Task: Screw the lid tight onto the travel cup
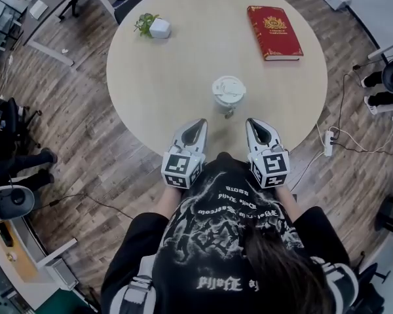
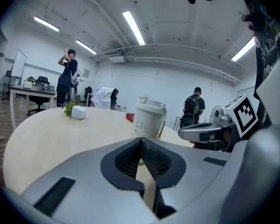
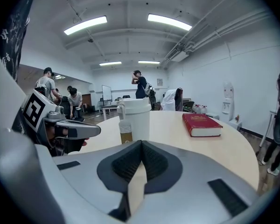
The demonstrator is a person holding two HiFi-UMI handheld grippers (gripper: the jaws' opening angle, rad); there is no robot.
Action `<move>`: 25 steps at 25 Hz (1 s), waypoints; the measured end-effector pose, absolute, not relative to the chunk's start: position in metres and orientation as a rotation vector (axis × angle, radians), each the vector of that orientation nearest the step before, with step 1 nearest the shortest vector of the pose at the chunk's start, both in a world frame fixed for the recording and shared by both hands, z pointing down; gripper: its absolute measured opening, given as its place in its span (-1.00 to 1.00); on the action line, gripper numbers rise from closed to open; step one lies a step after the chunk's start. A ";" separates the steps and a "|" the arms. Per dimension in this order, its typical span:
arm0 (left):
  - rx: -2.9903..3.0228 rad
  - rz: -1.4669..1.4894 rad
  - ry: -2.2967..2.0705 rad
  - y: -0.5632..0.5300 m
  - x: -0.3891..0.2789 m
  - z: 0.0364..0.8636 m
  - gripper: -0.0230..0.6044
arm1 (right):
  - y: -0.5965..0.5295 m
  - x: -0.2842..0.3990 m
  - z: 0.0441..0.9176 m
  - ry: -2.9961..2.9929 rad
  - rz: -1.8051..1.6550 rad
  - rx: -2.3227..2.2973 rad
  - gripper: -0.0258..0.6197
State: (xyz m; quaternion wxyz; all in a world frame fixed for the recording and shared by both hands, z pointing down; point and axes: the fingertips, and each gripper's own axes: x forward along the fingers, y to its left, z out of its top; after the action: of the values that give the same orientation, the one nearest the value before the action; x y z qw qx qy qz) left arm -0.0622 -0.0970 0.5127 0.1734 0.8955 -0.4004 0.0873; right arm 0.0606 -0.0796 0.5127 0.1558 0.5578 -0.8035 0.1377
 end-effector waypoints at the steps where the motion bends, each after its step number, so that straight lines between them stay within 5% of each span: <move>1: 2.538 0.249 -1.133 -0.097 -0.062 0.513 -0.86 | -0.080 0.062 0.514 -2.296 0.402 1.602 -0.90; 25: 2.471 0.244 -1.046 -0.097 -0.062 0.530 -0.86 | -0.078 0.055 0.528 -2.273 0.433 1.535 -0.91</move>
State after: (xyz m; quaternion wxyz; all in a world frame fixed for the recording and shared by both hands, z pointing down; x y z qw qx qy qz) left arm -0.0620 -0.0966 0.5303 0.2219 0.8942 -0.3786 0.0884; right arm 0.0547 -0.0785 0.5277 0.1811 0.5437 -0.8050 0.1533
